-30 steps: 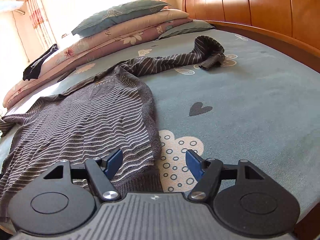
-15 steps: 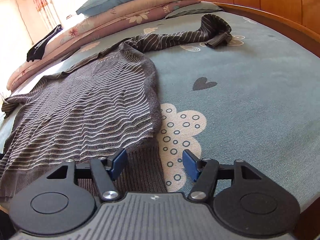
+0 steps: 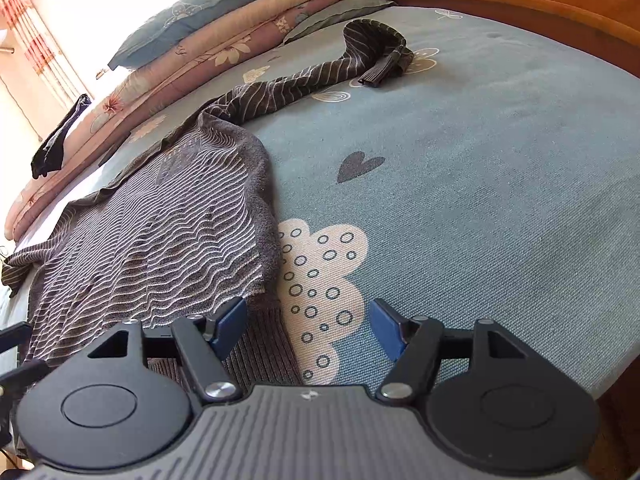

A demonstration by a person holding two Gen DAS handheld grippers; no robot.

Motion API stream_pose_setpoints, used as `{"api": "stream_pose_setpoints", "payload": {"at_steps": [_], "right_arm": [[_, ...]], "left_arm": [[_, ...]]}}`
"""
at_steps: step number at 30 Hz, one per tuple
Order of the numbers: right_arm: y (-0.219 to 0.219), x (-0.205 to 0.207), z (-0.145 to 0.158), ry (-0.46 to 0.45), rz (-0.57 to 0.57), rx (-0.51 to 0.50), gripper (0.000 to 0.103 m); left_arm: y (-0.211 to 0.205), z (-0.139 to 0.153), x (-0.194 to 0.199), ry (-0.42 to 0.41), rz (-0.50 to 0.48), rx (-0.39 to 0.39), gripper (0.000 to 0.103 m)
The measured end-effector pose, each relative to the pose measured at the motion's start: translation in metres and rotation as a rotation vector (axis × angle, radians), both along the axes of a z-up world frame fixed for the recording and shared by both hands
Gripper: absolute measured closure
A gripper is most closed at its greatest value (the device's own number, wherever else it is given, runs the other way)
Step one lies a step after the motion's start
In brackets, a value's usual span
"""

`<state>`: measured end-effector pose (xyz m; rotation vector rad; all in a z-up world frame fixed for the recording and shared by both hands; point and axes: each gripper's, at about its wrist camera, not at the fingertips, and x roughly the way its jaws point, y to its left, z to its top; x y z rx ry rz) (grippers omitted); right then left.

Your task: Fold clothes

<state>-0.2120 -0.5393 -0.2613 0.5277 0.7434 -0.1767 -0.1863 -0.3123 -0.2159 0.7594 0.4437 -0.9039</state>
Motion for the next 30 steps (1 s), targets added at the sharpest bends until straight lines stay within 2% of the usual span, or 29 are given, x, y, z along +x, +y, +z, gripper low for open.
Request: {"api": "stream_pose_setpoints", "payload": {"at_steps": [3, 9, 11, 13, 19, 21, 24, 25, 28, 30], "right_arm": [[-0.011, -0.006, -0.002, -0.014, -0.009, 0.059, 0.031], [-0.023, -0.012, -0.004, -0.031, -0.008, 0.141, 0.030], [-0.024, -0.012, -0.004, -0.030, -0.003, 0.146, 0.029], [-0.024, -0.013, -0.004, -0.028, 0.001, 0.139, 0.025], [-0.027, -0.015, -0.004, -0.033, -0.006, 0.161, 0.025], [-0.027, -0.015, -0.003, -0.033, -0.005, 0.158, 0.024], [-0.027, -0.015, -0.003, -0.031, -0.006, 0.155, 0.024], [-0.027, -0.015, -0.003, -0.031, -0.007, 0.155, 0.024], [-0.026, -0.014, -0.003, -0.029, -0.005, 0.149, 0.023], [-0.025, -0.014, -0.003, -0.028, -0.001, 0.143, 0.023]], "left_arm": [[-0.037, -0.021, -0.008, 0.040, -0.087, 0.043, 0.071], [-0.063, -0.045, -0.025, 0.012, -0.175, 0.159, 0.070], [-0.068, -0.049, -0.024, -0.023, -0.171, 0.185, 0.070], [-0.074, -0.052, -0.024, -0.107, -0.147, 0.207, 0.071], [-0.075, -0.041, -0.021, -0.164, -0.132, 0.184, 0.076], [-0.078, -0.046, -0.018, -0.139, -0.158, 0.256, 0.076], [-0.079, -0.057, -0.027, -0.209, -0.213, 0.321, 0.076], [-0.079, -0.056, -0.030, -0.219, -0.225, 0.319, 0.075], [-0.078, -0.045, -0.034, -0.155, -0.244, 0.261, 0.070], [-0.078, -0.047, -0.039, -0.161, -0.270, 0.289, 0.070]]}}
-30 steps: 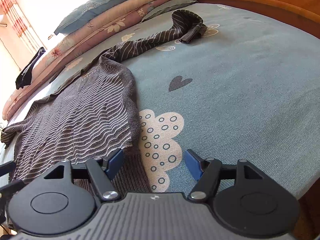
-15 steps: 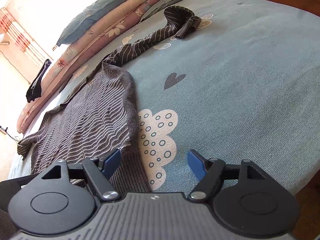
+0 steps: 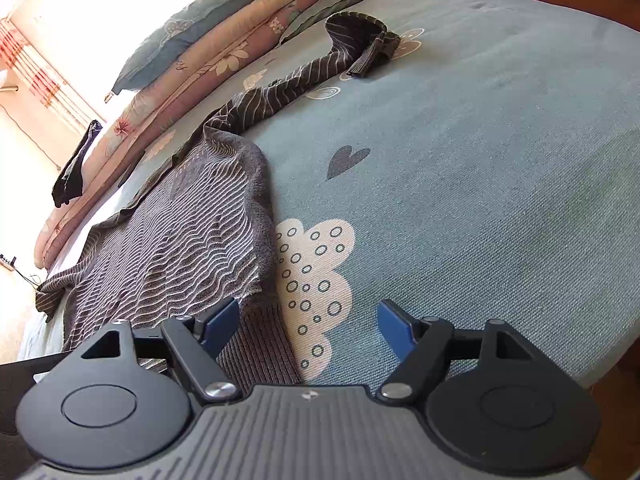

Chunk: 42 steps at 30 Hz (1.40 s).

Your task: Fold clothes

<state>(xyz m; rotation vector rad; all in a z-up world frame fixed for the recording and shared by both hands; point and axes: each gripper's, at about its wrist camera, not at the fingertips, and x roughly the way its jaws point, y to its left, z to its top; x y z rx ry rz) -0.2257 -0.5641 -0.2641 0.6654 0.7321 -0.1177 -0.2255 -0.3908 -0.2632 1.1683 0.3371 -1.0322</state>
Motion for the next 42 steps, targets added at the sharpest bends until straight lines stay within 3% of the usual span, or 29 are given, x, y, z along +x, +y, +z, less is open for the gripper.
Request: {"api": "stream_pose_setpoints", "payload": {"at_steps": [3, 10, 15, 19, 21, 24, 29, 36, 40, 42], "right_arm": [[0.002, 0.001, 0.000, 0.002, 0.003, -0.008, 0.022], [-0.001, 0.000, -0.001, -0.006, -0.005, 0.012, 0.021], [0.001, 0.002, -0.001, -0.004, 0.008, -0.003, 0.020], [0.000, 0.002, -0.001, -0.006, 0.007, 0.001, 0.019], [0.001, 0.003, -0.001, -0.005, 0.011, -0.006, 0.018], [0.003, 0.003, 0.000, -0.006, 0.016, -0.017, 0.018], [0.001, -0.004, 0.003, -0.055, 0.024, -0.022, 0.018], [0.001, -0.028, 0.009, -0.134, 0.094, 0.006, 0.019], [0.041, -0.025, 0.013, -0.087, 0.162, -0.041, 0.019], [0.056, -0.013, 0.006, -0.041, 0.109, -0.052, 0.023]], "left_arm": [[-0.003, -0.014, -0.001, -0.095, 0.001, 0.063, 0.069], [-0.003, -0.003, 0.001, -0.140, 0.013, -0.002, 0.070], [-0.004, -0.012, -0.001, -0.120, -0.006, 0.060, 0.070], [-0.013, -0.020, -0.007, -0.169, -0.015, 0.089, 0.072], [-0.020, -0.019, -0.006, -0.143, 0.009, 0.094, 0.077], [-0.023, -0.013, -0.001, -0.109, 0.047, 0.069, 0.103], [-0.014, 0.022, 0.031, 0.097, 0.199, -0.075, 0.103], [-0.002, 0.057, 0.080, 0.238, 0.350, -0.240, 0.103], [0.002, 0.068, 0.096, 0.249, 0.361, -0.273, 0.103], [0.004, 0.071, 0.096, 0.244, 0.359, -0.276, 0.103]]}}
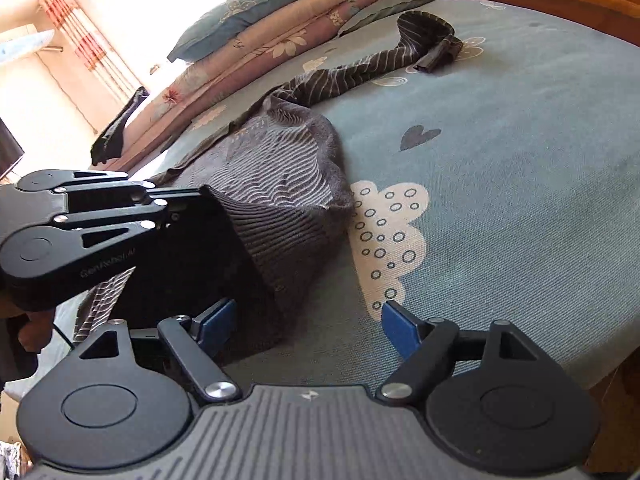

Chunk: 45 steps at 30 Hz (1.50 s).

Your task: Fold clothes

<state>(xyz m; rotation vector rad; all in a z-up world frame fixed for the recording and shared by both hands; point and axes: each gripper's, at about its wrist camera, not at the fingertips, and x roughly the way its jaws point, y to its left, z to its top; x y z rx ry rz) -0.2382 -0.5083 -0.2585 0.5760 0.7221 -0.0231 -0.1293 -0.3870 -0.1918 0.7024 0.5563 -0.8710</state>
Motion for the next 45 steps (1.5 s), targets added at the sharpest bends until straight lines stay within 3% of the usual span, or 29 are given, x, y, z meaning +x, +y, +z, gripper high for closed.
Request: {"api": "stream_pose_setpoints", "payload": {"at_steps": [3, 6, 8, 9, 10, 13, 16, 21, 26, 29, 39, 45], "right_arm": [[0.010, 0.017, -0.008, -0.013, -0.120, -0.001, 0.027], [0.008, 0.033, -0.012, -0.030, -0.139, 0.055, 0.031], [0.012, 0.037, -0.013, -0.026, -0.115, 0.034, 0.059], [0.014, 0.038, -0.015, -0.018, -0.088, 0.030, 0.087], [0.013, 0.037, -0.017, -0.006, -0.078, 0.039, 0.095], [0.008, 0.022, -0.006, -0.057, -0.080, 0.031, 0.096], [0.002, 0.004, 0.017, -0.119, -0.085, -0.040, 0.097], [-0.002, 0.002, 0.017, -0.062, -0.095, -0.084, 0.097], [-0.002, 0.001, -0.005, 0.006, -0.122, -0.117, 0.097], [-0.009, -0.006, 0.000, -0.025, -0.160, -0.099, 0.097], [-0.004, -0.016, 0.005, -0.033, -0.224, -0.207, 0.096], [-0.011, -0.017, 0.000, 0.046, -0.236, -0.202, 0.095]], "left_arm": [[0.001, 0.006, 0.000, -0.004, -0.013, -0.004, 0.103], [0.003, 0.011, 0.000, -0.018, -0.014, -0.012, 0.103], [0.004, 0.015, 0.001, -0.004, -0.015, -0.022, 0.103], [0.005, 0.017, 0.000, 0.003, -0.016, -0.025, 0.103], [0.005, 0.017, -0.002, -0.005, -0.020, -0.022, 0.103], [0.004, 0.018, -0.008, -0.022, -0.032, -0.017, 0.103], [0.003, 0.020, -0.013, -0.018, -0.050, -0.030, 0.103], [-0.005, 0.012, -0.019, 0.008, -0.068, -0.025, 0.103], [-0.007, -0.009, -0.027, 0.039, -0.082, 0.002, 0.103], [-0.007, -0.018, -0.032, 0.048, -0.097, 0.003, 0.103], [-0.011, -0.054, -0.061, 0.055, -0.186, 0.090, 0.099], [0.001, -0.055, -0.058, 0.139, -0.189, 0.087, 0.095]]}}
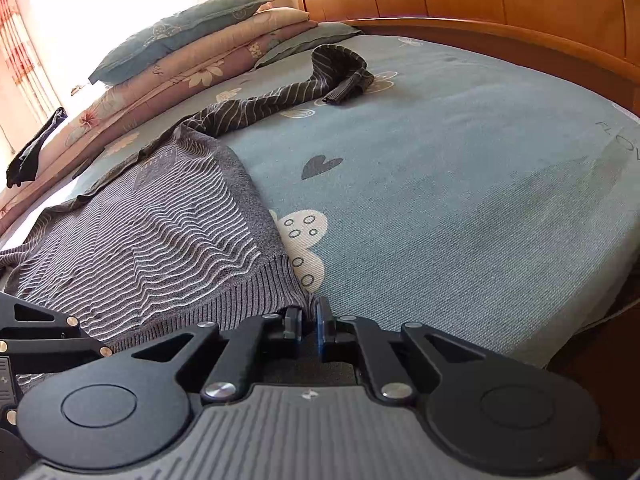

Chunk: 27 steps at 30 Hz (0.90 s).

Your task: Fold clothes

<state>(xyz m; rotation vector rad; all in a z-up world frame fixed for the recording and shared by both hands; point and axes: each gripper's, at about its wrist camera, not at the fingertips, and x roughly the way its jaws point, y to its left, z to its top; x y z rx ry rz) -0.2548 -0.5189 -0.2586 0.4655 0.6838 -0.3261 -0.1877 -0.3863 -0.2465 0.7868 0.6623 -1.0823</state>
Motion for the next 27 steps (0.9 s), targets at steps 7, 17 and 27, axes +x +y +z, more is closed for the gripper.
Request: {"api": "stream_pose_setpoints", "payload": {"at_steps": [7, 17, 27], "right_arm": [[-0.004, -0.024, 0.025, 0.007, -0.035, -0.046, 0.078], [0.009, 0.044, 0.050, -0.094, 0.185, -0.022, 0.059], [0.075, 0.100, 0.003, 0.024, 0.428, -0.104, 0.041]], "left_arm": [[0.034, 0.016, -0.002, 0.041, 0.005, -0.012, 0.093], [0.126, 0.066, 0.060, -0.034, 0.403, -0.046, 0.082], [0.272, 0.074, 0.144, 0.021, 1.022, -0.160, 0.068]]}}
